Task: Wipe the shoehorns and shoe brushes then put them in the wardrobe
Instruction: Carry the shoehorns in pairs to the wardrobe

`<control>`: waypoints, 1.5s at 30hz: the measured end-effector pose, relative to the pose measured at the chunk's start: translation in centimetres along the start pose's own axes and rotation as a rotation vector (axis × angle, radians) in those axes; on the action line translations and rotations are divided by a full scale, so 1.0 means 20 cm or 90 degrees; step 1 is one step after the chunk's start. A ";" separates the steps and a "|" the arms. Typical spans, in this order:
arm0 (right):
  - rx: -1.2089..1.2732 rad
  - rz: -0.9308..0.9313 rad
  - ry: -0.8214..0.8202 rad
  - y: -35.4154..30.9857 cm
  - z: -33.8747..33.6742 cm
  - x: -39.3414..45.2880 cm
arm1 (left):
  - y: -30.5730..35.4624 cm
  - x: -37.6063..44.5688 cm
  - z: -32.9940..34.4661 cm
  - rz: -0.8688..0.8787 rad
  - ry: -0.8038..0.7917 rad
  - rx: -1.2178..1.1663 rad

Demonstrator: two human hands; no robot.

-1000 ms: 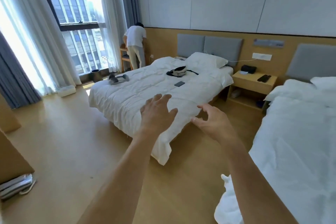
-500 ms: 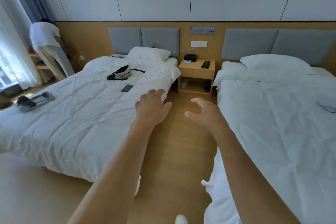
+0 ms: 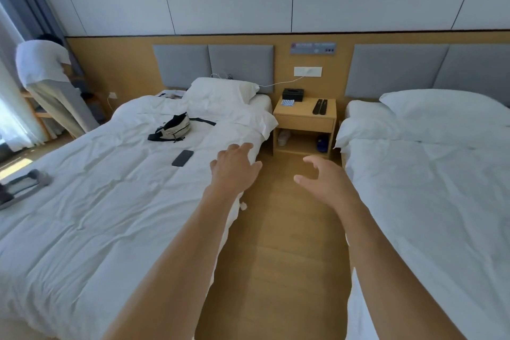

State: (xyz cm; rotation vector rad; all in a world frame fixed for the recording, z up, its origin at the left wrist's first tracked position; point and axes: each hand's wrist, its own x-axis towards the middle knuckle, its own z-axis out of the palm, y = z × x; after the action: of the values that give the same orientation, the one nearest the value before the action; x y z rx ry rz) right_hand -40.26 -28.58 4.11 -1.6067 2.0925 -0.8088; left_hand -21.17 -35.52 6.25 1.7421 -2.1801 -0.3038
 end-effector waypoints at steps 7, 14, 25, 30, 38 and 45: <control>-0.033 0.045 0.011 0.06 0.01 0.55 | 0.04 0.65 0.21 0.039 -0.029 -0.023; -0.073 0.087 0.056 0.13 0.04 1.20 | 0.10 1.43 0.43 0.116 -0.057 -0.045; -0.087 0.204 0.111 0.22 0.00 2.20 | 0.23 2.59 0.66 0.214 -0.145 -0.056; -0.066 0.243 0.116 0.37 0.01 2.62 | 0.33 3.00 0.87 0.230 -0.168 -0.075; -0.040 0.232 0.092 0.70 -0.04 3.42 | 0.54 3.74 1.21 0.207 -0.188 -0.043; -0.062 0.217 0.018 0.95 -0.17 4.20 | 0.80 4.40 1.42 0.155 -0.175 -0.021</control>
State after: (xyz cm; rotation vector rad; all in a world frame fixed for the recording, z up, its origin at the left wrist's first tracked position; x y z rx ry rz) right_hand -79.50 -105.07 -1.68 -1.2366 2.3688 -0.6234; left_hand -63.74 -118.72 -3.16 1.4679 -2.5337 -0.5409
